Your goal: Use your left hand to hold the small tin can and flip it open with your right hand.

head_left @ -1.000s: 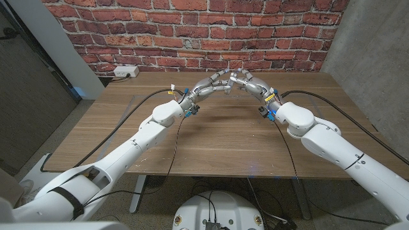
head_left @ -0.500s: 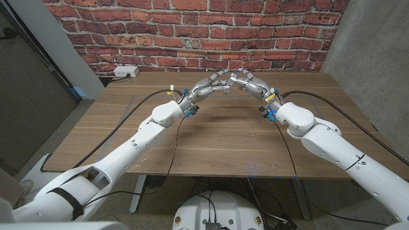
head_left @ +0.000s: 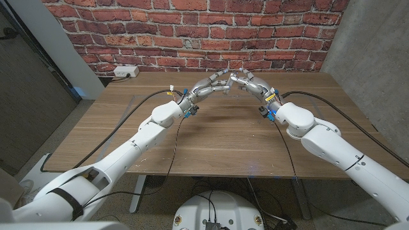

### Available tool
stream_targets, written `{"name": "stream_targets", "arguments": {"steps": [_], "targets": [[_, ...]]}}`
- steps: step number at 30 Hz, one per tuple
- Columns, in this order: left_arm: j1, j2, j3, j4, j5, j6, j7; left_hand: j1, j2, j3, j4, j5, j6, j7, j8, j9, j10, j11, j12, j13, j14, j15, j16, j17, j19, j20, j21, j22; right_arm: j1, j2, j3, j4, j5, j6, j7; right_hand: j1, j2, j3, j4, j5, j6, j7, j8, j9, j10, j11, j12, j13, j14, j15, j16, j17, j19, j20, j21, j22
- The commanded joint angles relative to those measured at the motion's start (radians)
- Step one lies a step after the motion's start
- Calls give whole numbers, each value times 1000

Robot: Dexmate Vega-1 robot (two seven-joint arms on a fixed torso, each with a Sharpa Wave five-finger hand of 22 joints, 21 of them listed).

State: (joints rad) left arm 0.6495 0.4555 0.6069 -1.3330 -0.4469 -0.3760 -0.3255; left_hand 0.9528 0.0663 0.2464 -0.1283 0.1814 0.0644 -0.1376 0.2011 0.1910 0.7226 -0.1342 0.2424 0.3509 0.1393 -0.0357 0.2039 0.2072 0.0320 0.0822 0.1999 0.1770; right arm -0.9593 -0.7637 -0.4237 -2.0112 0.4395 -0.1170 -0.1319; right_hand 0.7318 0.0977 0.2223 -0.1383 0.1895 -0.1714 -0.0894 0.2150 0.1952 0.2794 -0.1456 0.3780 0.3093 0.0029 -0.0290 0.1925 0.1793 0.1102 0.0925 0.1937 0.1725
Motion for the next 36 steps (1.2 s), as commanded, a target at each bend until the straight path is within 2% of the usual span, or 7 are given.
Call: {"name": "stream_targets", "arguments": {"steps": [1, 11, 16, 23, 32, 36], "targets": [[0, 1, -1, 3, -2, 3, -2, 19, 25, 9, 4, 7, 1, 5, 1, 2, 99, -88, 4, 2, 9, -128, 5, 3, -1, 1, 1, 3, -1, 3, -1, -3, 4, -2, -6, 14, 1, 1, -5, 9, 4, -6, 10, 3, 14, -2, 8, 5, 9, -33, 7, 2, 2, -7, -2, 1], [1, 0, -2, 6, -5, -4, -5, 18, 27, 10, 5, 7, 2, 6, 0, 2, 102, -88, 3, 4, 9, -128, 5, 3, -1, 1, 1, 3, -6, 3, -1, -8, 3, -3, -14, 18, -5, -3, -7, 7, 16, -5, 12, 2, 34, -10, 19, 11, 21, -35, 9, 2, 6, -7, -1, 1], [3, 1, -3, 5, -5, -4, -5, 17, 28, 10, 6, 7, 2, 6, 0, 2, 103, -88, 3, 5, 11, -128, 5, 3, -1, 1, 1, 3, -11, 6, 0, -15, 4, -10, -25, 26, 1, -2, -7, 8, 37, -12, 17, 1, 65, -30, 36, 19, 37, -59, 12, 3, 12, -18, 0, 2], [6, 4, -4, 2, -6, -4, -5, 16, 31, 12, 8, 7, 0, 11, -1, 3, 103, -88, 1, 6, 10, -124, 4, 4, -2, 5, 1, 3, -12, 10, -2, -20, 4, -18, -34, 34, 1, -3, -9, 7, 52, -14, 20, 1, 94, -41, 50, 26, 57, -74, 16, 2, 20, -23, 2, 2], [6, 8, -4, 0, -7, -3, -10, 16, 30, 12, 7, 6, 3, 6, 0, 3, 105, -88, 1, 7, 15, -129, 6, 3, -2, 1, 1, 3, -8, 14, -7, -19, 2, -17, -31, 44, -5, -5, -14, 6, 56, -13, 18, 1, 88, -44, 49, 29, 56, -75, 12, 1, 21, -25, 1, 2], [5, 7, -4, 4, -8, -7, -12, 15, 30, 12, 7, 6, 4, 6, 0, 3, 106, -88, 0, 8, 16, -128, 6, 3, -2, 1, 1, 3, -13, 18, -5, -22, 7, -17, -38, 56, -3, -3, -15, 6, 66, -14, 19, 1, 127, -59, 64, 33, 71, -84, 15, 1, 22, -26, 0, 2]]}}
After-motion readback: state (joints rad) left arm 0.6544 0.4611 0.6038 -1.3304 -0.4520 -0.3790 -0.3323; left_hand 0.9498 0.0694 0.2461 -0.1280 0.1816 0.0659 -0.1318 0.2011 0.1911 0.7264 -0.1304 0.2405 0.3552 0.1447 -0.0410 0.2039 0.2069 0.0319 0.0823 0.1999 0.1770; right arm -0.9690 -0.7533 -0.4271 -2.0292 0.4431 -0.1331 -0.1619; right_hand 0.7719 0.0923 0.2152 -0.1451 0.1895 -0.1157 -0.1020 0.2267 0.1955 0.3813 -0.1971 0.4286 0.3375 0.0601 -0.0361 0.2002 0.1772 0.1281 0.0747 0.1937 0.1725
